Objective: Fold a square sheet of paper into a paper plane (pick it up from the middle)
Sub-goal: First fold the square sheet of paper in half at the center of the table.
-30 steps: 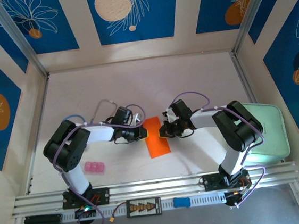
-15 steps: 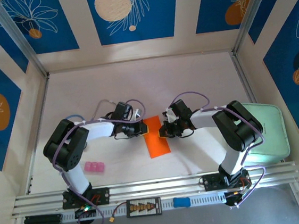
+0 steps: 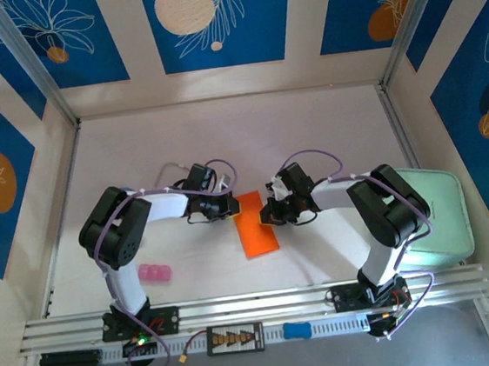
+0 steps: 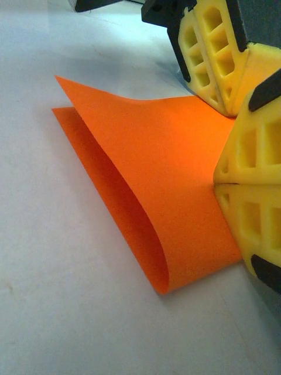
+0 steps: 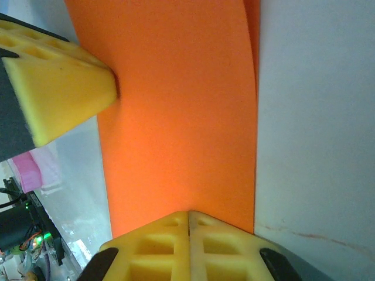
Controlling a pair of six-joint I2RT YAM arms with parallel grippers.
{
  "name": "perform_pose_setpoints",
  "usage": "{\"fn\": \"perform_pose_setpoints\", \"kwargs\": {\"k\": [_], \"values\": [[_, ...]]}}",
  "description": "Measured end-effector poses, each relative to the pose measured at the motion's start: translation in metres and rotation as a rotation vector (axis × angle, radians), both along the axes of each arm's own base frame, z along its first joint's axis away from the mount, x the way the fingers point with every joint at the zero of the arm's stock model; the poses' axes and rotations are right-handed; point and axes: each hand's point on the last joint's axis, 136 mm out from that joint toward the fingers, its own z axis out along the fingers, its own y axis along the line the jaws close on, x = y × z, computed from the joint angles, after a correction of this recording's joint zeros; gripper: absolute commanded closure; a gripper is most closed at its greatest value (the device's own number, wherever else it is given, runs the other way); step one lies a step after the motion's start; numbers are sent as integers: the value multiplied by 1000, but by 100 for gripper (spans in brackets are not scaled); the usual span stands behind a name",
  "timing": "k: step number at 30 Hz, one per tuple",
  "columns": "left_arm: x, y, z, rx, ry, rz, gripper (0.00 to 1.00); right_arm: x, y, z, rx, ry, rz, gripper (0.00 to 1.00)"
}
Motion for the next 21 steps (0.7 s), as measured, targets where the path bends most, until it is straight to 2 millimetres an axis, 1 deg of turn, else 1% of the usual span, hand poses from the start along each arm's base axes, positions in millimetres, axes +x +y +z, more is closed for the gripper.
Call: {"fn": "perform_pose_setpoints", "kwargs": {"k": [10,14,16,21], "values": [[2,0,3,-10,-4,-10,100,0,0,0,0,0,0,100],[8,1,3,3,-20,-5,100,0,0,0,0,0,0,100],[12,3,0,11,-18,6,100,0,0,0,0,0,0,100],[16,5,0,2,-10,26,100,0,0,0,2,-4,0,100]]}}
